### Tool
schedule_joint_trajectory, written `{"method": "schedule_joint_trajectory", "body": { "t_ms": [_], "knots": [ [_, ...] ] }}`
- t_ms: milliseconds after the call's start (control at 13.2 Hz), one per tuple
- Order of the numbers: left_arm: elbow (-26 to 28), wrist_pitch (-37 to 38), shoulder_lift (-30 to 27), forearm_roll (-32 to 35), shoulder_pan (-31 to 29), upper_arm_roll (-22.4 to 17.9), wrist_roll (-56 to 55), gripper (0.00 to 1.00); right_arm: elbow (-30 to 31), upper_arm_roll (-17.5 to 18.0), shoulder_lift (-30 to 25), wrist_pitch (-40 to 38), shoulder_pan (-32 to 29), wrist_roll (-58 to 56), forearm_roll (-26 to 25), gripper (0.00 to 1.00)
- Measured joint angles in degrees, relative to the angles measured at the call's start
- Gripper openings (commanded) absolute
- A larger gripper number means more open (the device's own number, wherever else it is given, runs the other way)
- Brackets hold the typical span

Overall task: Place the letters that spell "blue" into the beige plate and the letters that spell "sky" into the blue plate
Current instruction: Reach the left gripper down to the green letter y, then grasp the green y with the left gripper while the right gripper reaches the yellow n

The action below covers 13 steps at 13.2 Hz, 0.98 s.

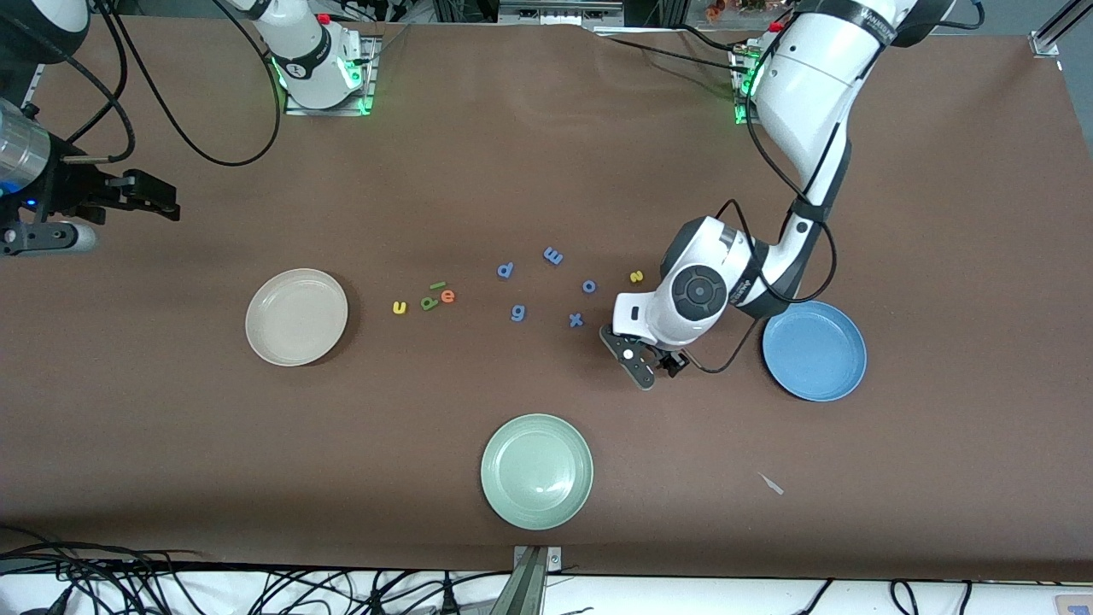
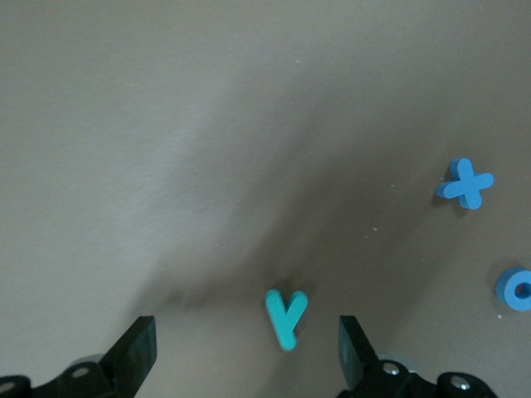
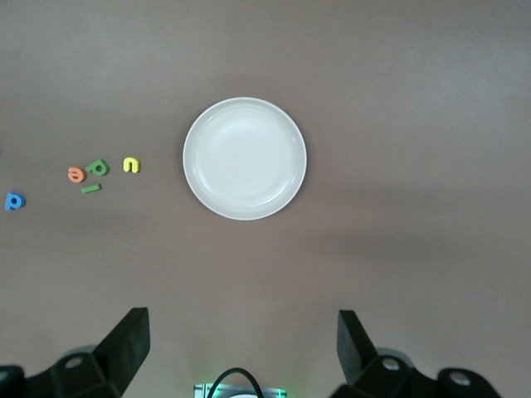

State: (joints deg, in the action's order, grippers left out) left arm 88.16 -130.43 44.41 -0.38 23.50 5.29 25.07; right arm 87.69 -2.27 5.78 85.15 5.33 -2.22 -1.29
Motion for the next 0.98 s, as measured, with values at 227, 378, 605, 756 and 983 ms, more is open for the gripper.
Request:
{"method": "schedule_joint_trajectory", "body": {
  "t_ms": [227, 378, 605, 756, 983],
  "knots": [
    [0.07, -0.26, 1.36, 0.00, 1.15, 0.00, 0.03, 0.78, 0.02, 0.06, 0.96, -0.05, 2.30, 0.05, -0.53, 1.00],
    [0.35, -0.30, 1.70, 0.26, 1.80, 0.00, 0.09, 0.59, 0.06, -0.15, 2.12, -0.17, 2.20, 0.03, -0.70, 1.00],
    [0.50, -0.85, 1.71, 0.49, 1.98, -0.45, 0.09, 0.24, 3.21, -0.19, 4.39, 5.85, 2.13, 0.01, -0.38, 1.00],
    [0.50, -0.87, 1.56, 0.49, 2.02, -0.44, 0.09, 0.06, 11.03, 0.13, 4.77, 16.21, 2.14, 0.04, -0.12, 0.99],
    [0.60, -0.73, 1.29, 0.49, 2.06, -0.46, 0.09, 0.04, 19.29, 3.70, 7.21, 28.55, 2.22, 6.59, 0.01, 0.99]
  ]
}}
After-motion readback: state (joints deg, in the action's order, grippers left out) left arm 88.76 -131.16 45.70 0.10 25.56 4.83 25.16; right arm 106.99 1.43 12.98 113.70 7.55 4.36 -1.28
